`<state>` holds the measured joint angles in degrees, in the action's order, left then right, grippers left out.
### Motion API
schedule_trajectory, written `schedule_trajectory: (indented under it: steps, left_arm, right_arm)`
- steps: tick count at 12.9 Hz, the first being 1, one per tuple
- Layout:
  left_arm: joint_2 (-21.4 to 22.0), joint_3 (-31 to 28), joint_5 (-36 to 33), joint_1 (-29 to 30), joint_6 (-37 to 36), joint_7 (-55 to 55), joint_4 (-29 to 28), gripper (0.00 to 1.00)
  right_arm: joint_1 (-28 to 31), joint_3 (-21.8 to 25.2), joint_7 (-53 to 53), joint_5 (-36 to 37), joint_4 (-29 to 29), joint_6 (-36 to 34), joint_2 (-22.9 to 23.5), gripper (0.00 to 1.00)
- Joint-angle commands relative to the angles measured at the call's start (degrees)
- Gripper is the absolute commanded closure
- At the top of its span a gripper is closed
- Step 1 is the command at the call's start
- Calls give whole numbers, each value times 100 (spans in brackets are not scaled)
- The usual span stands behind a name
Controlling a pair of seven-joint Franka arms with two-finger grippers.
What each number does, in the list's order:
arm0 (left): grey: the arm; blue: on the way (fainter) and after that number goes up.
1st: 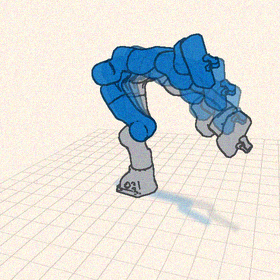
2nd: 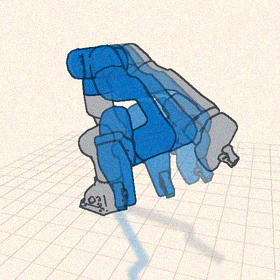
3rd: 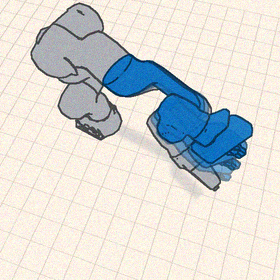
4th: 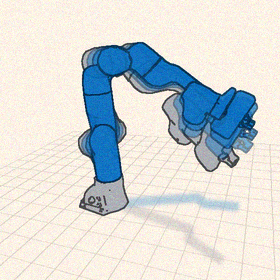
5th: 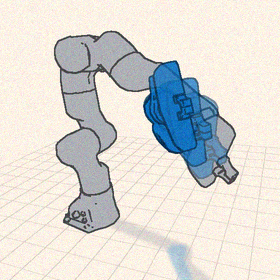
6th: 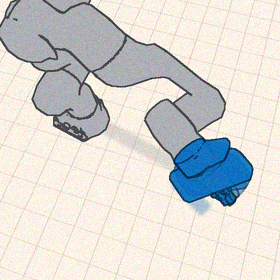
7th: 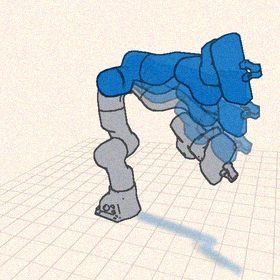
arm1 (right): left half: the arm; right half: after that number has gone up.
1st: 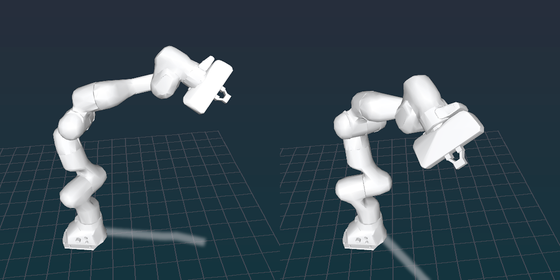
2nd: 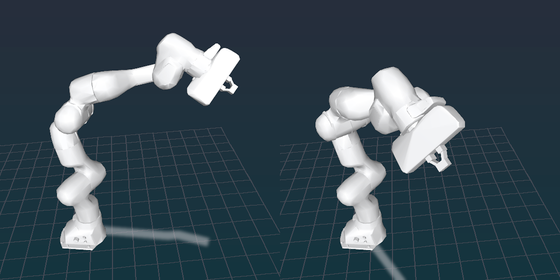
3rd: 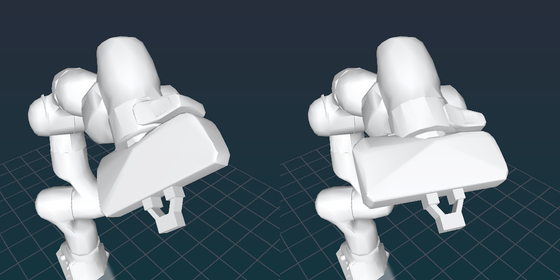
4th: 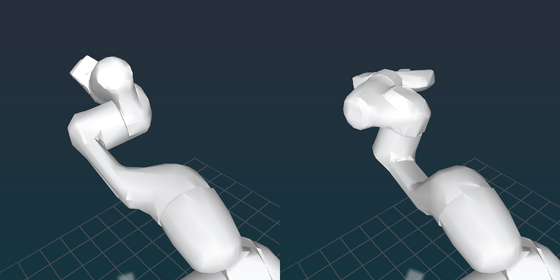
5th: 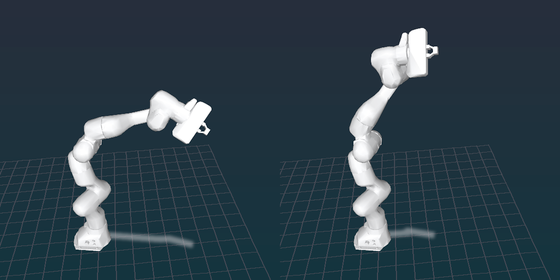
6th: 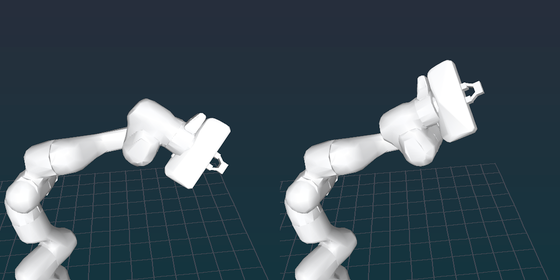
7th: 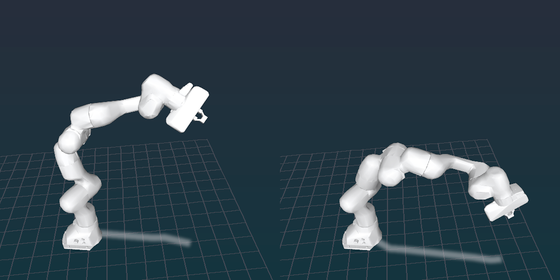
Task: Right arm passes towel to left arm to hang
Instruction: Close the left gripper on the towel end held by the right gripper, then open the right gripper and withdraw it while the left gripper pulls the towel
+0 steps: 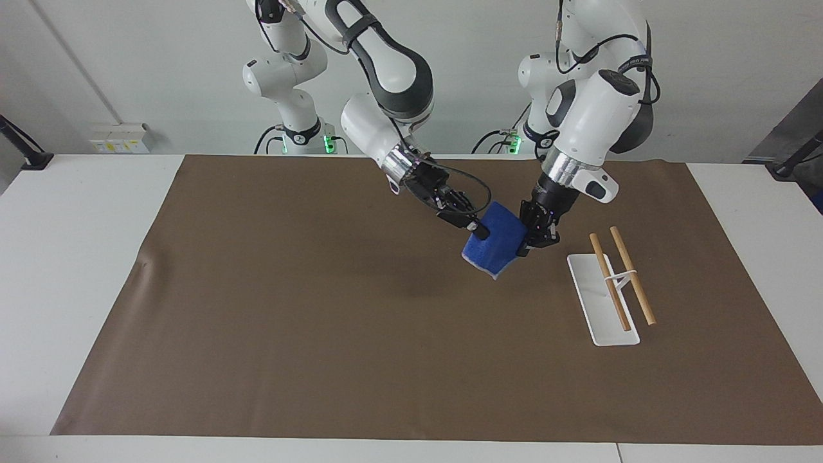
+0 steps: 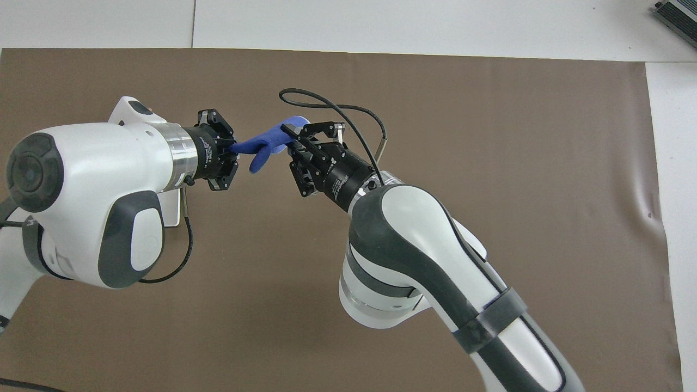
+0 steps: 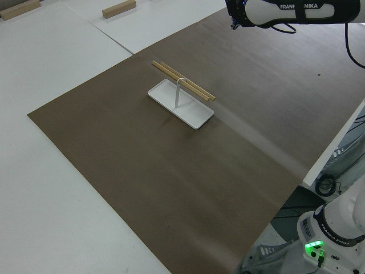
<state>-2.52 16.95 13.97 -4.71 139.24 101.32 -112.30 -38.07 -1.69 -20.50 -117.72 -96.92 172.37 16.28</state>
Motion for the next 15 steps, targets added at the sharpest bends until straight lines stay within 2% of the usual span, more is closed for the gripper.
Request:
schedule_trajectory:
  steps: [1,2,4,6,9,12,15]
  left_arm:
    - [24,-42,71,67,261,-533,-20,100]
    - [-2,-312,54,76,436,-787,-11,100]
    - [-90,-463,54,85,621,-1166,67,100]
    - [-204,-709,45,85,666,-1508,243,100]
    - [-240,-1044,45,85,903,-2167,261,100]
    - [-249,-1404,45,93,930,-3089,253,100]
    - [-231,-1738,36,146,903,-4046,165,100]
  right_arm:
    - [27,-25,405,274,-73,480,-64,0]
    - [28,-25,572,563,-134,604,-55,0]
    - [89,-16,1246,1126,-327,649,-64,0]
    - [395,11,2239,1549,-468,614,-64,0]
    - [747,2,3076,2321,-556,553,-55,0]
    - [1046,11,3394,3628,-836,422,-64,0]
    - [1590,46,3421,5148,-1083,-289,-134,0]
